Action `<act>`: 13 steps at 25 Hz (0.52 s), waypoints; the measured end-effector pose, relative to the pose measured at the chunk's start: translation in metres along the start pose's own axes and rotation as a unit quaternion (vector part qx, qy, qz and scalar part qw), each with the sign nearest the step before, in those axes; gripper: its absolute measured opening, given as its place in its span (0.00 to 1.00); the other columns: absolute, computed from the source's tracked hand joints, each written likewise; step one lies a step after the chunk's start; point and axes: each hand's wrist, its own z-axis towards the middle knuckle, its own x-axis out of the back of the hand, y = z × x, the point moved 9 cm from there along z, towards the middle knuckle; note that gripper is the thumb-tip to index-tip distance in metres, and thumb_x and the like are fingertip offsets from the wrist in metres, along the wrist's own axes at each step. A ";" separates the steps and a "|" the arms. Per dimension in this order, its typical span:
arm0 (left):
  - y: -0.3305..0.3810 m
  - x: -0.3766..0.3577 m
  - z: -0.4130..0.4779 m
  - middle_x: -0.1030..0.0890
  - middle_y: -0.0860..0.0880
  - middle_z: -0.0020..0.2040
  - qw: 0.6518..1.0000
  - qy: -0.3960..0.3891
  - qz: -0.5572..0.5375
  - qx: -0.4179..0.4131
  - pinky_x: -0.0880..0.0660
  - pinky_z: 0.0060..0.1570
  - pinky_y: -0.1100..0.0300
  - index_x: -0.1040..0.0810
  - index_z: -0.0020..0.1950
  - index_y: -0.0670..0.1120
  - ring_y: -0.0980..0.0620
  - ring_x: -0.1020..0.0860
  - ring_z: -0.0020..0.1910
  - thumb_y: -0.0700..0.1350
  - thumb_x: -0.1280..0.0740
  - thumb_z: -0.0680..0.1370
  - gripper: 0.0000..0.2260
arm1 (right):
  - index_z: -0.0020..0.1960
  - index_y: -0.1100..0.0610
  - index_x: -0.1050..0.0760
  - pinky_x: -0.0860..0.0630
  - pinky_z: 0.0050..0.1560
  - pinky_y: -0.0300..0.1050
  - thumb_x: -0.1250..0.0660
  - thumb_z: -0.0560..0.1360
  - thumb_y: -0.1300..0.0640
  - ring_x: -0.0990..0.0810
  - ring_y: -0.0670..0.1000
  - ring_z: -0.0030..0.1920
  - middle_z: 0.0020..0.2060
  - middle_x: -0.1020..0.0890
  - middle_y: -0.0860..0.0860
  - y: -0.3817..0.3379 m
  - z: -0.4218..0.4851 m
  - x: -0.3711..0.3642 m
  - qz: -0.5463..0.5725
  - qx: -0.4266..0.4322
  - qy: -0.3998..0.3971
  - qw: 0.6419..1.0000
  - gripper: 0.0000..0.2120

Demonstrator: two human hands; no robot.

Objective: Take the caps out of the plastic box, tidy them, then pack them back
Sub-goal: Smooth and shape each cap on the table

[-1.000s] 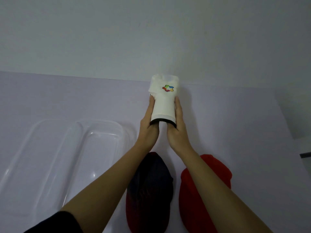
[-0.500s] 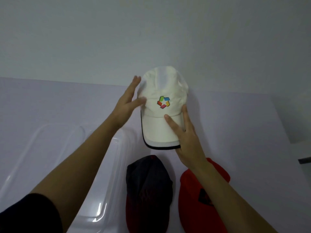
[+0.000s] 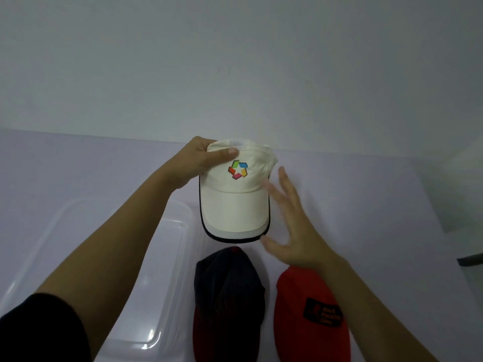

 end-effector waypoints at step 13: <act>0.037 -0.029 -0.014 0.18 0.52 0.41 0.984 -0.009 0.172 -0.053 0.24 0.33 0.66 0.22 0.45 0.48 0.58 0.20 0.37 0.52 0.29 0.73 0.08 | 0.47 0.44 0.26 0.21 0.41 0.38 0.37 0.77 0.52 0.19 0.47 0.44 0.44 0.19 0.46 0.017 0.051 0.061 0.166 -0.118 0.064 0.977 0.03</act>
